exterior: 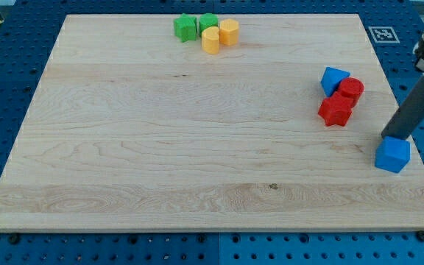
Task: Push red star towards down
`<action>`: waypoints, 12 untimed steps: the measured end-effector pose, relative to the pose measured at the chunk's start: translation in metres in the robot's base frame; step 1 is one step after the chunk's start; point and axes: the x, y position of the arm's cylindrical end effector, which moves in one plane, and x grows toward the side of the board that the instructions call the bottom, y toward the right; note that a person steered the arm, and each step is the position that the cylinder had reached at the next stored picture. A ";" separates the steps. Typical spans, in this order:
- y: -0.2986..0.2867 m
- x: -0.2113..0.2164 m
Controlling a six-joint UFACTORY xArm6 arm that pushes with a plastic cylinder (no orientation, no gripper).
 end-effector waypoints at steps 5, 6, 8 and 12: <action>-0.002 -0.061; 0.003 -0.110; -0.021 -0.132; -0.034 -0.147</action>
